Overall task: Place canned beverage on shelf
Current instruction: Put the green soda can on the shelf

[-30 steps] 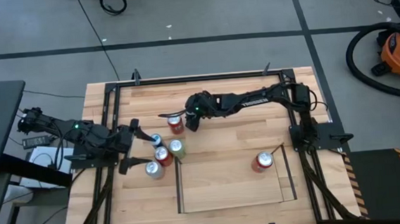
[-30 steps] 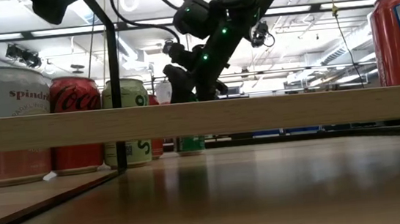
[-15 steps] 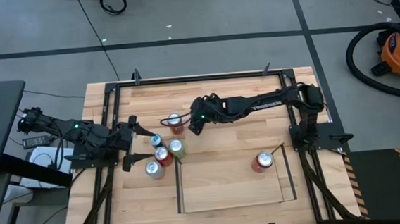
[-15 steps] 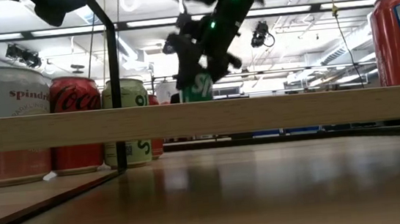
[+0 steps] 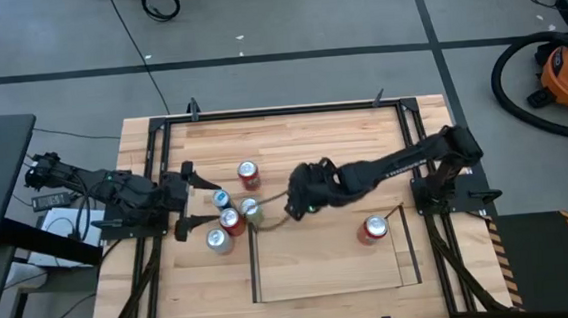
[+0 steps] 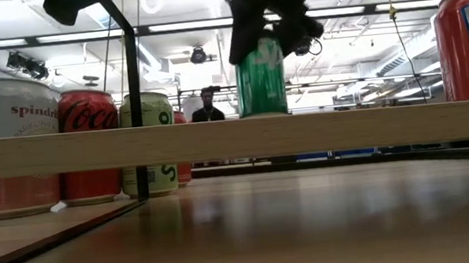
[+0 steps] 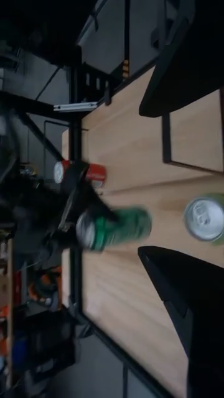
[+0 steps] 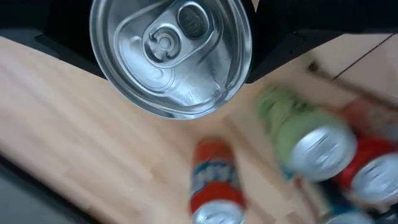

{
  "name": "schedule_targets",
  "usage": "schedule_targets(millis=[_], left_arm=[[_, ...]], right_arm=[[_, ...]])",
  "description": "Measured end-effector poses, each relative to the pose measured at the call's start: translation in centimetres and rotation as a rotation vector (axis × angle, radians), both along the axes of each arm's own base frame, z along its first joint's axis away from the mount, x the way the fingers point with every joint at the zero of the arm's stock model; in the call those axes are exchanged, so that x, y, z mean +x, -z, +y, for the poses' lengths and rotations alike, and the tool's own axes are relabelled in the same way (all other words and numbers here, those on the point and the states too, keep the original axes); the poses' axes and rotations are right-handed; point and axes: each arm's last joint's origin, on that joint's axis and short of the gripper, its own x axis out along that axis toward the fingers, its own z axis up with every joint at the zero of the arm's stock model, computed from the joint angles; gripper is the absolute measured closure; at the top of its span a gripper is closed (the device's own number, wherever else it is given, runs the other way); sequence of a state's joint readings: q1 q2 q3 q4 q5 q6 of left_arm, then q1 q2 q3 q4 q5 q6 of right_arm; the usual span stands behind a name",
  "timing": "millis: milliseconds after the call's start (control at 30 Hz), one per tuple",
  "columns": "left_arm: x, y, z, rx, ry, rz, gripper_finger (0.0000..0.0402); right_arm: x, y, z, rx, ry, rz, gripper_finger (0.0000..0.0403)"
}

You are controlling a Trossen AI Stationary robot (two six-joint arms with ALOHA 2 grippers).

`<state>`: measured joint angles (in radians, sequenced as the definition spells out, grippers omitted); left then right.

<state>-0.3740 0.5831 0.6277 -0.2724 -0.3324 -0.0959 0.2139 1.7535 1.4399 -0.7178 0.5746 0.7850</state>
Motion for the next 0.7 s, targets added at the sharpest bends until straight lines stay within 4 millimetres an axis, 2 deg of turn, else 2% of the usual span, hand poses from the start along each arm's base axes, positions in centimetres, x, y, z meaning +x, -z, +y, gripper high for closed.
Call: schedule_targets(millis=[333,700], left_arm=[[0.3,-1.1,0.5,0.097,-0.035,-0.108,0.0033],[0.6,-2.7,1.5,0.181,-0.109,-0.260,0.0033]], right_arm=[[-1.7,0.3,6.0,0.133,-0.042,-0.032,0.0082],[-4.6,0.3,11.9,0.111,-0.169,-0.044,0.0082]])
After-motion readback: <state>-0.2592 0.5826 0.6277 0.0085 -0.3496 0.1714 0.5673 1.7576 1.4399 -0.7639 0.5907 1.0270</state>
